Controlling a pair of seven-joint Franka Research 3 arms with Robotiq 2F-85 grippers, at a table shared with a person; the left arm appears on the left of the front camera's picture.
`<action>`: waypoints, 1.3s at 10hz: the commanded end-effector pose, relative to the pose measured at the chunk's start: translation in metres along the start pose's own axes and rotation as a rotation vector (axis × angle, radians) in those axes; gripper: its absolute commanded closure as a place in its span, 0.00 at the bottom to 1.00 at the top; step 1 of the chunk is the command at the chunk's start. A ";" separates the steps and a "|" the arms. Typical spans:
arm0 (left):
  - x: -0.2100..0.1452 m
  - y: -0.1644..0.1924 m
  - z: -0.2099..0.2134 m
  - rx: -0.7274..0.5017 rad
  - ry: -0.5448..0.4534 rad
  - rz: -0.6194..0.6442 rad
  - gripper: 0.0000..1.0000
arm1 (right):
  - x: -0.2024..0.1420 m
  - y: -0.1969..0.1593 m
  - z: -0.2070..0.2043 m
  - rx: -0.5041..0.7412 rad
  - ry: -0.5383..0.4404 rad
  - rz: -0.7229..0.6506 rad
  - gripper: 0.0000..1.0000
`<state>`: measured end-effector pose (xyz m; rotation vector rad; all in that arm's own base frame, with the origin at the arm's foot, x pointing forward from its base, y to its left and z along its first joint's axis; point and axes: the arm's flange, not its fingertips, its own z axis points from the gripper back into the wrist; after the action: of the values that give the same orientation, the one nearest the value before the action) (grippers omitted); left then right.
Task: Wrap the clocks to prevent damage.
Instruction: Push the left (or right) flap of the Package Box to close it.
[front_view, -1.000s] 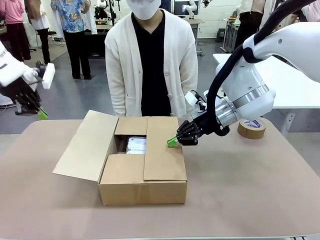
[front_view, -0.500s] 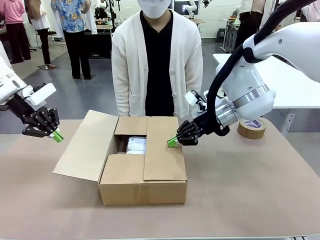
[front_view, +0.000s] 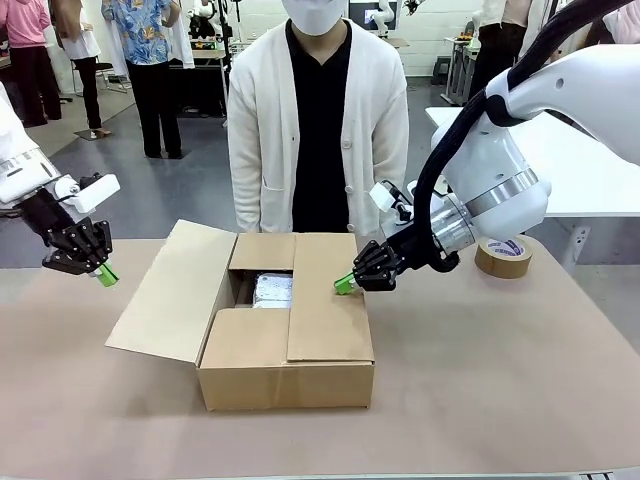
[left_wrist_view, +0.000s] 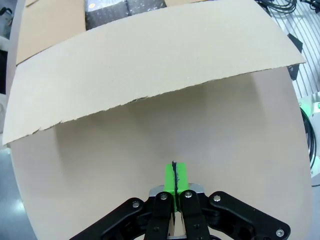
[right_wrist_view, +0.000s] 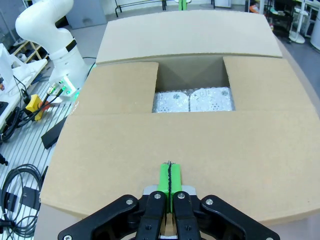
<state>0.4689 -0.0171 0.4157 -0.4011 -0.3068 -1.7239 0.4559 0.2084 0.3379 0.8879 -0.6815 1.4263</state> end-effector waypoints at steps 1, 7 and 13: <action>-0.002 -0.001 -0.001 -0.014 -0.039 -0.028 1.00 | -0.004 0.001 -0.003 -0.003 -0.004 -0.015 0.99; -0.013 -0.020 -0.046 0.058 -0.266 0.082 1.00 | -0.004 0.001 -0.003 -0.003 -0.004 -0.015 0.99; -0.024 -0.010 -0.085 0.070 -0.414 0.173 1.00 | -0.004 0.001 -0.003 -0.003 -0.004 -0.015 0.99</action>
<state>0.4436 -0.0292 0.3411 -0.6538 -0.5721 -1.4056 0.4559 0.2084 0.3378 0.8879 -0.6814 1.4262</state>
